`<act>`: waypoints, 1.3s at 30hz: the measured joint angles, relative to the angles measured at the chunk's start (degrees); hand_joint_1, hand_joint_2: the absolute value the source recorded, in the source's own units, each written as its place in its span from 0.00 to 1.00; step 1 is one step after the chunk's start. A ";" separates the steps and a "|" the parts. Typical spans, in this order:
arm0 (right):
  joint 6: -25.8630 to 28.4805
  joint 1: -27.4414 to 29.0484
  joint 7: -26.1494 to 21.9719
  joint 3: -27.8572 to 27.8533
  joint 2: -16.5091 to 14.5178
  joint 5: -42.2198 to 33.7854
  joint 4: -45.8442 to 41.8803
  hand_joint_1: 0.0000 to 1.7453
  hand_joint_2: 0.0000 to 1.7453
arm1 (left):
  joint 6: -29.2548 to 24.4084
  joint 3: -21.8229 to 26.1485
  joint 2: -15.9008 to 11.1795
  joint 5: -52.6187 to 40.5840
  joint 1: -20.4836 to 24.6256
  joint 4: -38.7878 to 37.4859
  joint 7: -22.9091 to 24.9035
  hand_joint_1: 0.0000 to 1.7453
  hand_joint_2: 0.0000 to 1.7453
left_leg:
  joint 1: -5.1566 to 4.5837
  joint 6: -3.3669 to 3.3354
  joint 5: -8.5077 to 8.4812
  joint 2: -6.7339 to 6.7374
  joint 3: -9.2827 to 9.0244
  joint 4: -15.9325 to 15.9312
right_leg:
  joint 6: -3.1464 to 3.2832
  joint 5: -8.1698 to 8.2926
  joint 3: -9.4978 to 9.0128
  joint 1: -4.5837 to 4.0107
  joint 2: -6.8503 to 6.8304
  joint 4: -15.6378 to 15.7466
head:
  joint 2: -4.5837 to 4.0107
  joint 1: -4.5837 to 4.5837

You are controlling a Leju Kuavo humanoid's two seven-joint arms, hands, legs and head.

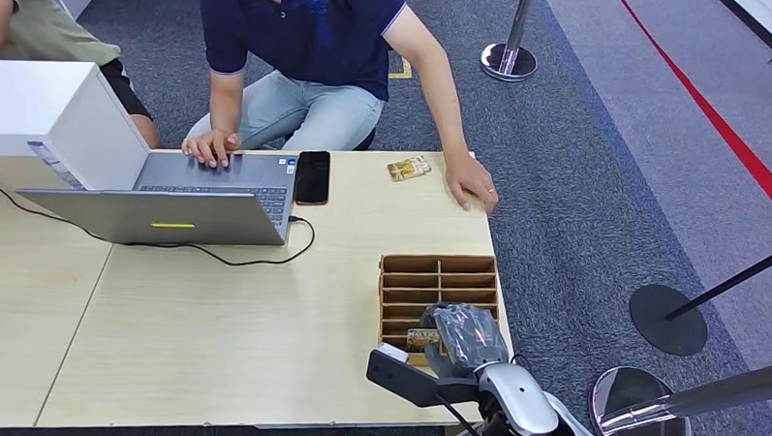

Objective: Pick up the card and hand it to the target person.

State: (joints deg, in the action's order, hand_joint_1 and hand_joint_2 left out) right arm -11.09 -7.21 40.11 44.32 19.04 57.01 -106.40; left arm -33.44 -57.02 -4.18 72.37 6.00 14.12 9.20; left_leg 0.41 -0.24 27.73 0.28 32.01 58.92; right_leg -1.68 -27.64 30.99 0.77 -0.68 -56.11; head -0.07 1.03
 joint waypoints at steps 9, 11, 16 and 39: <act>-0.16 -0.11 0.00 0.21 -0.03 -0.91 0.56 0.45 1.00 | 0.00 0.00 0.09 0.00 0.00 0.00 -0.03 0.00 0.00 | 0.00 0.00 0.00 0.00 0.00 0.00 | 0.00 0.00 0.00 0.00 0.00 0.00 | 0.00 0.00; -0.16 -0.12 0.00 0.30 -0.03 -1.01 0.72 0.45 1.00 | 0.00 0.00 0.11 0.00 0.00 0.00 -0.01 0.00 0.00 | 0.00 0.00 0.00 0.00 0.00 0.00 | 0.00 0.00 0.00 0.00 0.00 0.00 | 0.00 0.00; -0.17 -0.25 0.00 0.41 -0.26 -1.57 1.26 0.46 1.00 | 0.00 -0.02 0.15 0.00 0.00 0.00 0.01 0.00 0.00 | 0.00 0.00 0.00 0.00 0.00 0.00 | 0.00 0.00 0.00 0.00 0.00 0.00 | 0.00 0.00; -0.95 -0.93 0.00 1.10 -0.56 -2.99 2.98 0.52 1.00 | 0.00 -0.02 0.18 0.00 0.00 0.00 0.03 0.00 0.00 | 0.00 0.01 -0.01 0.00 0.00 0.00 | 0.00 0.00 0.00 0.00 0.00 0.00 | 0.00 0.00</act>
State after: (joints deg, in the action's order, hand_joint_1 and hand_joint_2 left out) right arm -12.04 -8.14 40.11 45.42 18.48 54.02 -103.42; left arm -33.44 -57.05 -4.00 72.37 6.00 14.12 9.23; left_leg 0.41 -0.24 27.73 0.28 32.01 58.92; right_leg -1.68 -27.64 30.99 0.77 -0.68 -56.11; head -0.07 1.03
